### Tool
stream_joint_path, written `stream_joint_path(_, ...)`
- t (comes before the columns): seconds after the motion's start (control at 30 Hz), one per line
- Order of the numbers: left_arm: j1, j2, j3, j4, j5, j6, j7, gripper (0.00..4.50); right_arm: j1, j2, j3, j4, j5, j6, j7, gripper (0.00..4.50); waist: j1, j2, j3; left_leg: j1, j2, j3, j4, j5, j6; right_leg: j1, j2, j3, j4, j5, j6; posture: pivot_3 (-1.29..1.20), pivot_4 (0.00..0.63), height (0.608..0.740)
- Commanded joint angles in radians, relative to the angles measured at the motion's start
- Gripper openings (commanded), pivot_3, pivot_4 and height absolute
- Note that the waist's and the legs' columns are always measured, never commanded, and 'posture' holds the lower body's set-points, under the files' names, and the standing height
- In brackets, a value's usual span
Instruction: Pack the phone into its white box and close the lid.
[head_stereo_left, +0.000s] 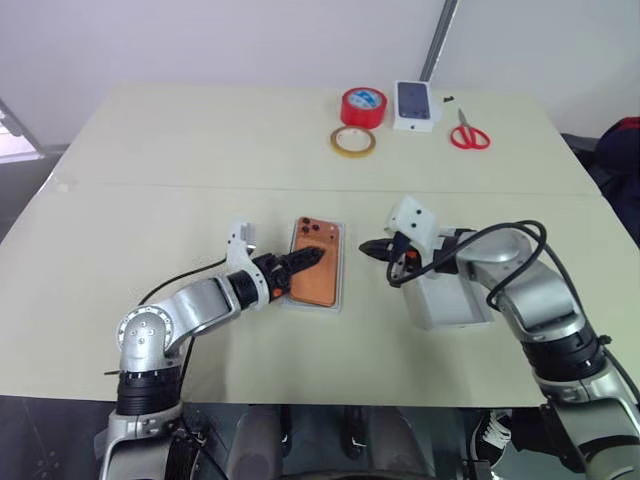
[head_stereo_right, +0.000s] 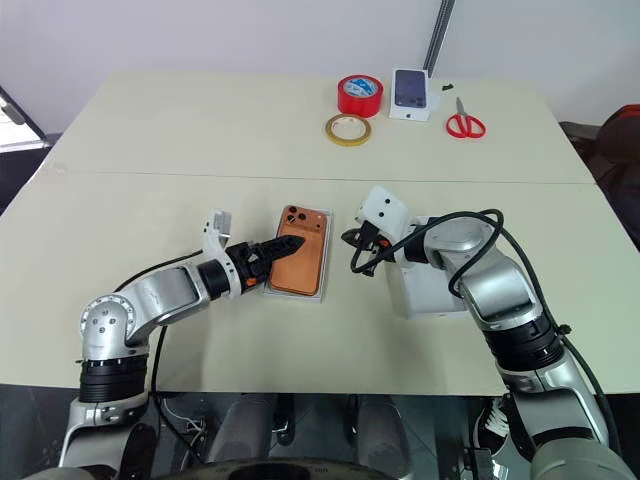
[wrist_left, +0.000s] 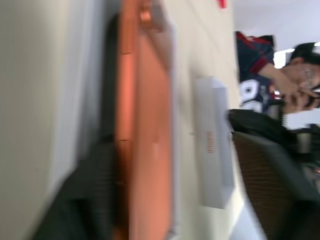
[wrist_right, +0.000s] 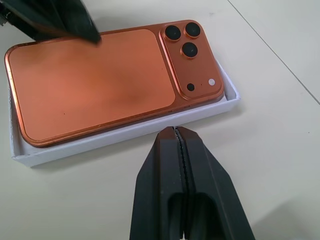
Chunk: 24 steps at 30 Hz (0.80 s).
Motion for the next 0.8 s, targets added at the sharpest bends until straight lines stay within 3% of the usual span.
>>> stream_joint_path(0.03, 0.003, 0.066, -0.031, -0.051, -0.010, 0.001, -0.006, 4.44, -0.028, -0.003, -0.008, -0.008, -0.002, -0.027, -0.008, 0.00, -0.002, 0.000, 0.000, 0.000, 0.000, 0.000, 0.000, 0.000, 0.000, 0.000, 0.000, 0.000, 0.000, 0.000, 0.000, 0.00, 0.150, 0.740)
stream_joint_path(0.43, -0.077, 0.317, -0.100, -0.139, 0.041, 0.019, -0.091, 4.44, -0.061, 0.011, 0.001, 0.036, -0.011, -0.057, -0.025, 0.00, 0.000, 0.001, 0.001, -0.001, 0.000, 0.000, 0.000, 0.000, 0.000, -0.001, 0.000, 0.000, -0.001, 0.000, 0.000, 0.00, 0.150, 0.740)
stream_joint_path(0.6, -0.104, 0.415, -0.095, -0.163, 0.229, 0.006, -0.169, 4.44, -0.079, 0.004, 0.024, 0.050, -0.041, -0.030, -0.043, 0.00, 0.000, 0.002, 0.001, -0.001, 0.000, 0.001, -0.001, -0.001, 0.000, -0.001, 0.000, 0.000, -0.001, 0.000, 0.000, 0.00, 0.150, 0.740)
stream_joint_path(0.7, -0.101, 0.478, -0.102, -0.160, 0.413, -0.028, -0.261, 3.60, -0.093, 0.001, 0.059, 0.059, -0.070, 0.009, -0.054, 0.00, -0.002, 0.003, 0.002, -0.001, 0.000, 0.002, -0.001, -0.001, -0.001, -0.002, 0.001, 0.000, -0.001, 0.000, 0.000, 0.00, 0.150, 0.740)
stream_joint_path(0.8, -0.097, 0.524, -0.137, -0.144, 0.571, -0.045, -0.363, 2.04, -0.102, 0.003, 0.096, 0.056, -0.102, 0.039, -0.067, 0.00, -0.001, 0.003, 0.002, -0.002, 0.000, 0.002, -0.002, -0.002, -0.003, -0.003, 0.001, 0.000, -0.001, 0.000, 0.000, 0.00, 0.150, 0.740)
